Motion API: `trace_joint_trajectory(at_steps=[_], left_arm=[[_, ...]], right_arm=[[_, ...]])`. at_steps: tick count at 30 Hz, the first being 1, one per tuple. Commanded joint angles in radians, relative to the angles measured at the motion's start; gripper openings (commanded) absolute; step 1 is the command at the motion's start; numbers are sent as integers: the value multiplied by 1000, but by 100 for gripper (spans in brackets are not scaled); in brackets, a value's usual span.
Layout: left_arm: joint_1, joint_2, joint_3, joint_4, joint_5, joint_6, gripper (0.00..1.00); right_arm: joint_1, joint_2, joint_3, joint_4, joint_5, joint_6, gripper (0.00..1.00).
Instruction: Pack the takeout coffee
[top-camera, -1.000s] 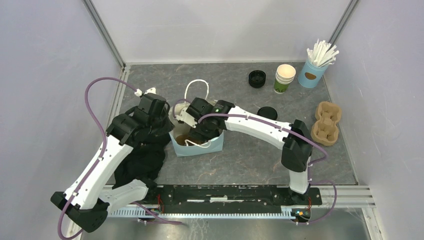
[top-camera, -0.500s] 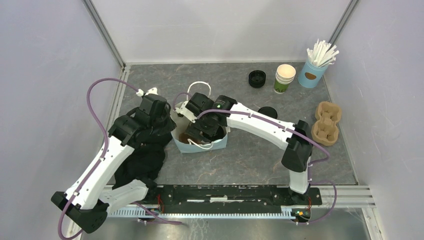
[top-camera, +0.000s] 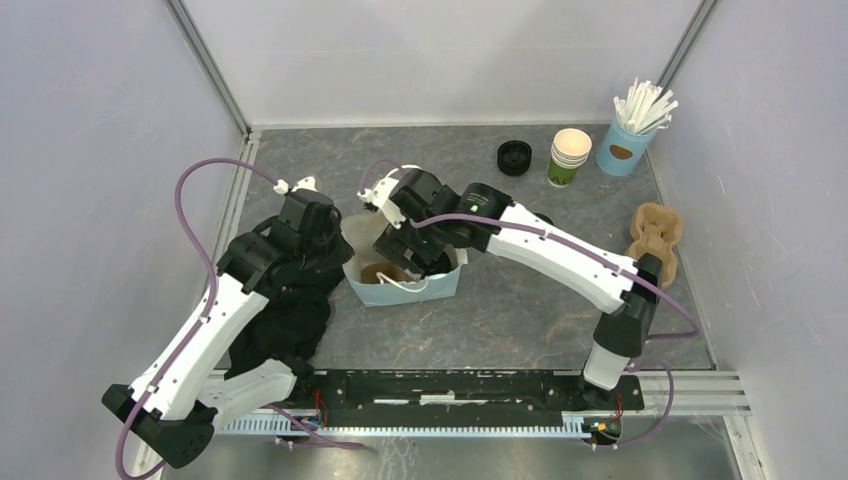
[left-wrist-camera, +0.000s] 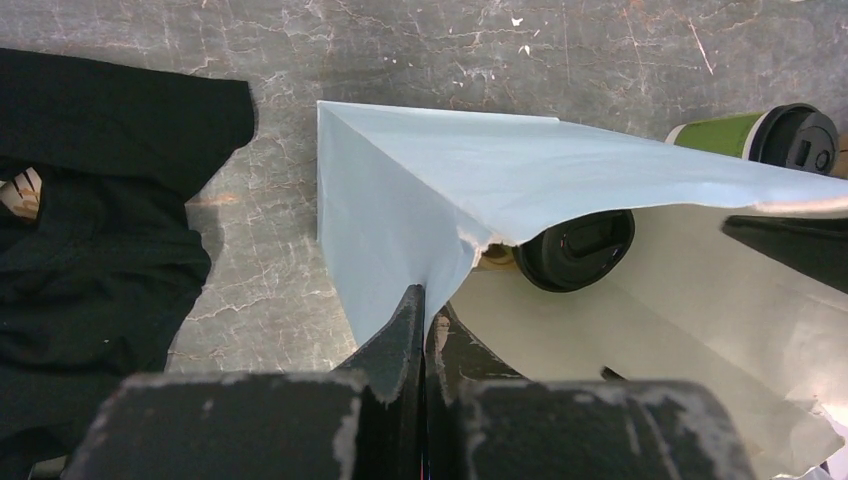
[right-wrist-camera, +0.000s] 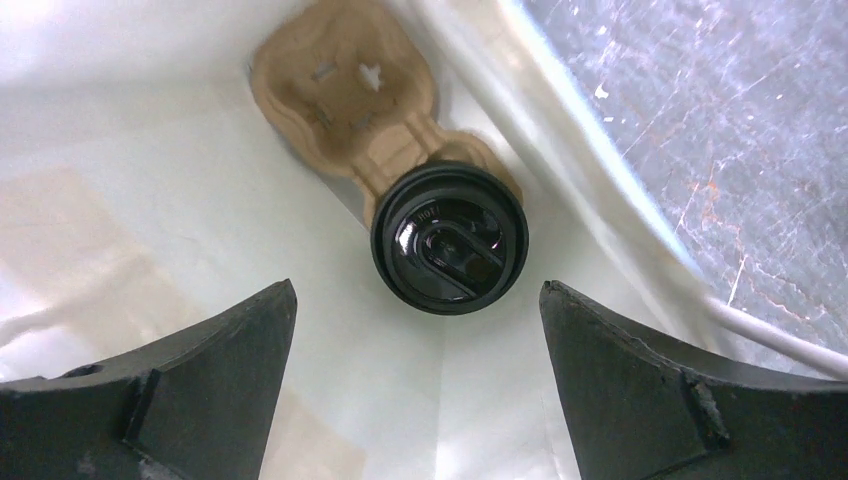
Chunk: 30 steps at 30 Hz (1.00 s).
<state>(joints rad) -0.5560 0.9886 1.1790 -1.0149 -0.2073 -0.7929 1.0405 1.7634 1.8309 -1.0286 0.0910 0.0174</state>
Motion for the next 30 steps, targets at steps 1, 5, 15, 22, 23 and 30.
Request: trace_joint_trajectory(at_steps=[1,5,15,22,23,30], left_arm=[[1,-25,-7,38,-4,-17,2],[1,-35,-12,35,-1,-32,2],[0,-40,0,31,48,-47,15],[0,-67,50,-32,29,-8,46],[1,-69,71,-52,19,0,52],[0,-35,295,-204,-100,67,68]], right_arm=[[6,-115,4,107,-1,67,98],[6,-189,-22,207,-51,102,98],[5,-298,-2,297,-31,174,98],[-19,-438,-38,190,211,217,98],[-22,-464,-80,170,241,229,98],[-52,-662,-410,108,285,343,96]])
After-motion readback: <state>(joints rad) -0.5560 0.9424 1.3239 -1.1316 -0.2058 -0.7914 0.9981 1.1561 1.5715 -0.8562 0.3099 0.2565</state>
